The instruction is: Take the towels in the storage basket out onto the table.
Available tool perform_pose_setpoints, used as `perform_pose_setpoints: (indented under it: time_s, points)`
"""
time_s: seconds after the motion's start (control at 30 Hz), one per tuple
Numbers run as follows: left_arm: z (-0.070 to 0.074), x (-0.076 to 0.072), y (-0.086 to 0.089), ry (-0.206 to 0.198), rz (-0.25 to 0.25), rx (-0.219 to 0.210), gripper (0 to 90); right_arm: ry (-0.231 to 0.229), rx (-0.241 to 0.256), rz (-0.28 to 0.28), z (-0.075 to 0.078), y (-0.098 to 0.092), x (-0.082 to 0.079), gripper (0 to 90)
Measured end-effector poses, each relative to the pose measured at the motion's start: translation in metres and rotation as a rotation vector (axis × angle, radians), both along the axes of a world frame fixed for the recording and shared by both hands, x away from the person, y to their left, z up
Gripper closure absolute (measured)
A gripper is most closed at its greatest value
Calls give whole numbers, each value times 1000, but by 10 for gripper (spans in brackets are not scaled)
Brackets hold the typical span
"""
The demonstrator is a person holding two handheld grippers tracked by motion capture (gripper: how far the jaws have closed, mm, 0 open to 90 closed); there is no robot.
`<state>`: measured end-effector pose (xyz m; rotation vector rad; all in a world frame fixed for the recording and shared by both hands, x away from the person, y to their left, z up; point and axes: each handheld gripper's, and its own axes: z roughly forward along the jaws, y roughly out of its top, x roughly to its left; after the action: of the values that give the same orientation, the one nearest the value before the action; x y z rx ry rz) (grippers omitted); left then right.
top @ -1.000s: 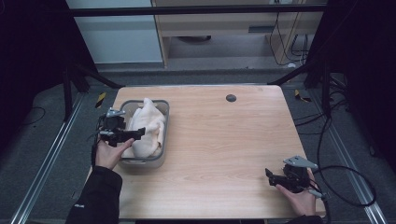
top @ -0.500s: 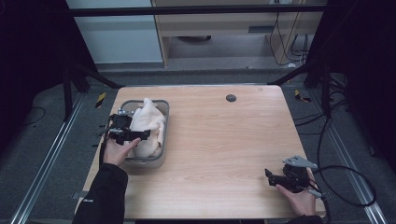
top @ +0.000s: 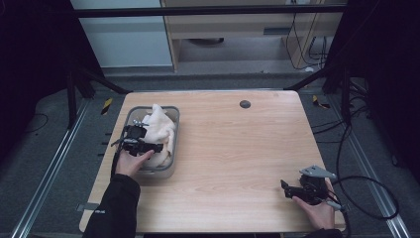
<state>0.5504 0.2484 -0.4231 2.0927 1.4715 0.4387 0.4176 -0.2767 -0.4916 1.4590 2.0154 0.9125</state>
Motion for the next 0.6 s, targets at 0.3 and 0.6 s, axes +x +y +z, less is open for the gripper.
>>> perform_pose_setpoints:
  time_s: [0.3, 0.6]
  points:
    - [-1, 0, 2, 16, 11, -29, 350, 2, -7, 5, -1, 0, 1, 121]
    - [1, -1, 5, 37, 12, -49, 509, 13, -8, 7, -1, 0, 1, 121]
